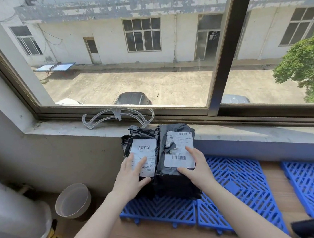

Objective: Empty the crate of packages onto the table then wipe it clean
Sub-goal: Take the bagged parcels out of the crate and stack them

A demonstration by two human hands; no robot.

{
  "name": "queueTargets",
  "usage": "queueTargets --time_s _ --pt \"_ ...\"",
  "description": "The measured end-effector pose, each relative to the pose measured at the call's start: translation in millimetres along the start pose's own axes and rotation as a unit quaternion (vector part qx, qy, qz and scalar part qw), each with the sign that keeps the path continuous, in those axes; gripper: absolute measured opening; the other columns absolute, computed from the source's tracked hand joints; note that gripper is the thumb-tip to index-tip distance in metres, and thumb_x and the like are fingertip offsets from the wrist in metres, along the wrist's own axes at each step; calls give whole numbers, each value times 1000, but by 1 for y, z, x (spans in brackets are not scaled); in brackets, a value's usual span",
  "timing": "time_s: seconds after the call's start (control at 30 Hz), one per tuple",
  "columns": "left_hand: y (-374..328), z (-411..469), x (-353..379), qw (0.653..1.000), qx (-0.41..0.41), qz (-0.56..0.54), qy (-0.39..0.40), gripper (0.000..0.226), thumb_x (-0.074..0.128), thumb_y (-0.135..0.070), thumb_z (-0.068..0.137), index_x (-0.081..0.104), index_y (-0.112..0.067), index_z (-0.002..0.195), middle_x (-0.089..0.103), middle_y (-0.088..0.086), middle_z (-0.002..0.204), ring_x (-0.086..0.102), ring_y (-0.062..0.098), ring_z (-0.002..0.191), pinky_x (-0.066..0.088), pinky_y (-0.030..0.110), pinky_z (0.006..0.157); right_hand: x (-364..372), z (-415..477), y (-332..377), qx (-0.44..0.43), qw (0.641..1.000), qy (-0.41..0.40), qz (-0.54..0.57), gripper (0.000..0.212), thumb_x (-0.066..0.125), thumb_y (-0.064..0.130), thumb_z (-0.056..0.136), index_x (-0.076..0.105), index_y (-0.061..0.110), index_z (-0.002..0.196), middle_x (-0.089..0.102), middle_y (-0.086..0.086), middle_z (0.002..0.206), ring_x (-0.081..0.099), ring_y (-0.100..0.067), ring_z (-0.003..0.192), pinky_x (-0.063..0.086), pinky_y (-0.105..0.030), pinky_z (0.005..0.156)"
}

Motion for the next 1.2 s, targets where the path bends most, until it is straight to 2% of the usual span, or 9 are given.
queueTargets --time_s 0.13,0.27,0.37,0.53,0.63,0.8,0.97,1.07,1.2 --pt "3 -1 -6 999 -3 41 -8 77 48 -67 88 15 -42 152 5 12 162 8 30 148 15 40 120 -3 -3 -2 2 1000 -1 -1 76 75 19 80 34 24 145 27 2 150 28 -12 138 23 -23 109" --pt "3 -7 -17 1000 -12 18 -22 80 50 -69 86 17 -41 152 11 10 162 5 30 150 12 41 121 -9 -9 -3 7 1000 -8 3 79 75 25 81 31 29 146 22 4 155 21 -11 142 24 -35 116" --pt "-5 -13 -32 998 9 -25 -53 75 57 -61 87 28 -34 151 22 9 159 12 28 149 16 40 120 -19 -15 2 3 1000 -14 -7 77 72 30 83 29 32 147 20 5 156 20 -11 143 25 -39 116" --pt "-47 -23 -68 977 58 -116 -170 53 66 -38 90 52 -21 138 52 3 137 41 23 130 34 37 108 -54 -34 20 -29 999 -37 -10 71 70 30 85 32 32 146 22 7 155 23 -13 143 26 -42 116" --pt "-96 -32 -85 953 100 -180 -221 46 69 -29 89 56 -18 131 57 2 124 47 21 120 37 32 101 -86 -54 32 -51 997 -65 -6 66 69 32 86 35 33 143 29 11 150 30 -10 139 32 -42 113" --pt "-200 -60 -87 931 162 -233 -230 40 65 -29 91 56 -19 129 56 -2 121 50 16 115 41 30 96 -160 -111 41 -68 990 -127 1 53 64 28 90 43 31 139 39 18 135 40 -2 125 39 -34 106" --pt "-328 -111 -65 909 253 -266 -196 36 64 -28 93 55 -19 127 57 -5 119 53 13 111 46 30 90 -257 -205 23 -62 979 -194 -18 36 60 29 93 51 32 128 48 16 124 47 2 112 38 -20 91" --pt "-406 -150 -49 896 295 -285 -171 35 66 -25 91 57 -19 125 59 -4 113 56 14 108 45 28 88 -317 -268 -6 -27 974 -226 -22 31 59 27 94 53 32 124 50 12 123 50 -1 112 39 -21 88" --pt "-497 -198 -25 878 340 -312 -125 39 59 -36 88 59 -18 122 60 -4 107 58 14 102 44 26 88 -391 -346 -55 33 960 -274 -47 28 58 28 95 56 29 123 53 11 121 52 -5 109 40 -22 85"
Point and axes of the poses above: each hand's wrist, its own z-axis towards the middle knuckle, its own x-axis out of the palm, y = z × x, the point moved 6 cm from there along z, towards the middle knuckle
